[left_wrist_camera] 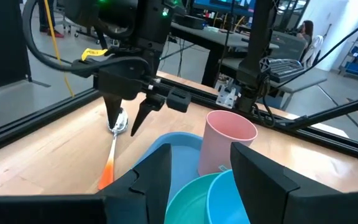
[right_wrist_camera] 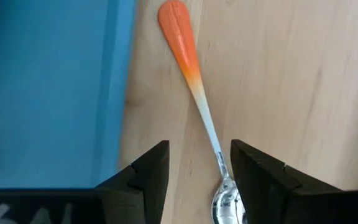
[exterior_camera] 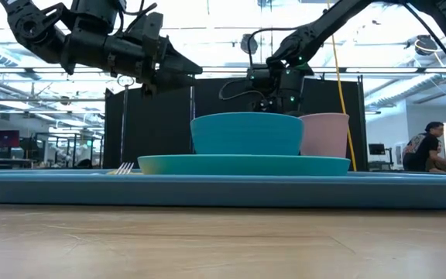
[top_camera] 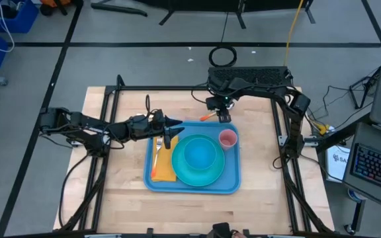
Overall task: Set up tray
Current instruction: Put the orange spoon on the yellow napkin
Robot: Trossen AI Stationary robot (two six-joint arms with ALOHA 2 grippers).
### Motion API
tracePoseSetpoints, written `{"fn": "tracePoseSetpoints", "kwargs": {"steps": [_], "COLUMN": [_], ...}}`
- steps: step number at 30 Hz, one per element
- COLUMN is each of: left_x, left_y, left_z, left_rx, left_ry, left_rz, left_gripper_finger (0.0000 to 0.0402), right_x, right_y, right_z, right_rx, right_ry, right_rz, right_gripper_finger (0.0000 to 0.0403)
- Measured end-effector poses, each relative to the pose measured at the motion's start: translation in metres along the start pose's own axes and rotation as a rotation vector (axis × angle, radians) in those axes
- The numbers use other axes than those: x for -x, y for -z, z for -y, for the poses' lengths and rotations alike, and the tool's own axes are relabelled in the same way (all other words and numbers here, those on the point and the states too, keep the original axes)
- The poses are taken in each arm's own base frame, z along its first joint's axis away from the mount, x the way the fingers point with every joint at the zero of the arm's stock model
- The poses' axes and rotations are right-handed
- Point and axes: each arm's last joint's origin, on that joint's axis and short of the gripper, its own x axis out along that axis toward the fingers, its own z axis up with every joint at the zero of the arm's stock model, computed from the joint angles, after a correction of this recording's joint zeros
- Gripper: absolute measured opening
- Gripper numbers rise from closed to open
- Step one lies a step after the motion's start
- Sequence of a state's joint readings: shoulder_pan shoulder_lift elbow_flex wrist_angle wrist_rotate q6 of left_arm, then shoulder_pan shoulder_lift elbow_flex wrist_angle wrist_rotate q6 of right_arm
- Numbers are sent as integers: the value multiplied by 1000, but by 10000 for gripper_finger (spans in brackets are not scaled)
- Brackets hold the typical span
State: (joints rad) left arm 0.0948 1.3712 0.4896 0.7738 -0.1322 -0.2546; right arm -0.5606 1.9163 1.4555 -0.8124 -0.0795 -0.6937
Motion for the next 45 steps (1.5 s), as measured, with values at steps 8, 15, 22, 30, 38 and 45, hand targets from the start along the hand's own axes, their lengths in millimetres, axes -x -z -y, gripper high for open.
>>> {"fn": "tracePoseSetpoints", "kwargs": {"steps": [8, 15, 22, 30, 38, 45], "left_x": [0, 0, 0, 0, 0, 0], "left_y": [0, 1, 1, 1, 1, 1], "left_z": [0, 0, -1, -1, -1, -1], "left_rx": [-10, -16, -20, -26, -36, -43], "left_ry": [0, -3, -7, -7, -7, -7], "left_rz": [-1, -11, -14, -14, -13, -13], "left_gripper_finger": [170, 170, 170, 170, 170, 170], "right_x": [-21, -34, -33, -35, -44, -43], "right_y": [1, 2, 6, 8, 12, 11], "right_z": [1, 3, 10, 15, 17, 17], "right_rx": [1, 20, 10, 16, -1, 2], "right_ry": [-55, -45, -21, -8, -34, -39], "right_rz": [-30, -67, -72, -59, -76, -57], "right_gripper_finger": [162, 162, 162, 162, 155, 122]}}
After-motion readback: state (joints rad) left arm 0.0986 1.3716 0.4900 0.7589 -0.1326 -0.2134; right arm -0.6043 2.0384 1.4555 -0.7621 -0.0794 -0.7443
